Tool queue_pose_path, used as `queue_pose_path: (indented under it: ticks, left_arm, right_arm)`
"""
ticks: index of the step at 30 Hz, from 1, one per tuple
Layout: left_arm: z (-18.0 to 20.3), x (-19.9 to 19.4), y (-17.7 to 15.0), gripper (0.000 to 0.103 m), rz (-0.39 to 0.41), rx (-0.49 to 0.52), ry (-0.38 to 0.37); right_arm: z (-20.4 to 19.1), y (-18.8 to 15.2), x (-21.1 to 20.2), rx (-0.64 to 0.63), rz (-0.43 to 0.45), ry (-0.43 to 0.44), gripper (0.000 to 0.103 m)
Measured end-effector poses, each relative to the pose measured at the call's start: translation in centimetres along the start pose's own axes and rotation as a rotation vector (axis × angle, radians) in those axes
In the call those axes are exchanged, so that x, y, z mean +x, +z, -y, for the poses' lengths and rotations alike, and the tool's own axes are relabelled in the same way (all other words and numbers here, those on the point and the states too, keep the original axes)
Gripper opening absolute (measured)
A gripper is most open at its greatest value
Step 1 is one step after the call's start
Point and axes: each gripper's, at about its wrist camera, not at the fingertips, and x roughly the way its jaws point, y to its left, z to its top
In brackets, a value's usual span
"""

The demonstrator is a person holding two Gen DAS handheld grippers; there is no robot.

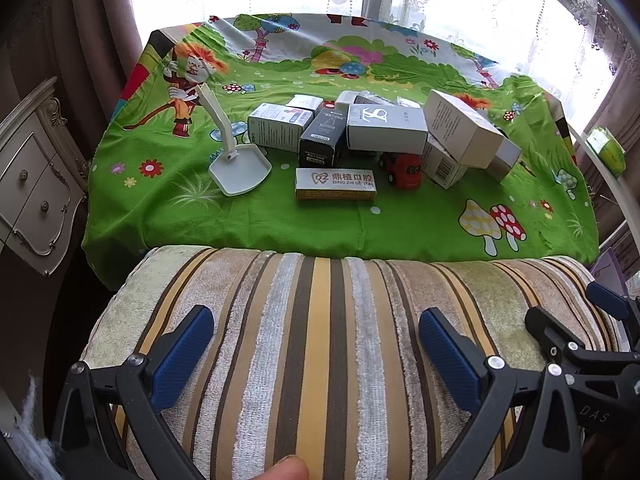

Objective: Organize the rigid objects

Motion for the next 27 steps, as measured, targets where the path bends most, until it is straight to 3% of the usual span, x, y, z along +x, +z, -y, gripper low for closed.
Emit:
queue_pose_path:
  ticks: [6,27]
  left_arm:
    - [-0.32,0.14,-0.15,0.103,-0.02,-0.001,-0.028]
    - [-0.1,0.22,-0.16,0.103,-0.006,0.009,-0.01]
  right_arm:
    - [-0.09,-0.12,-0.01,-0.008,-0.011,-0.017,0.103]
    - [0.05,0.04,0.28,0.004,-0.033,0.002,0.103]
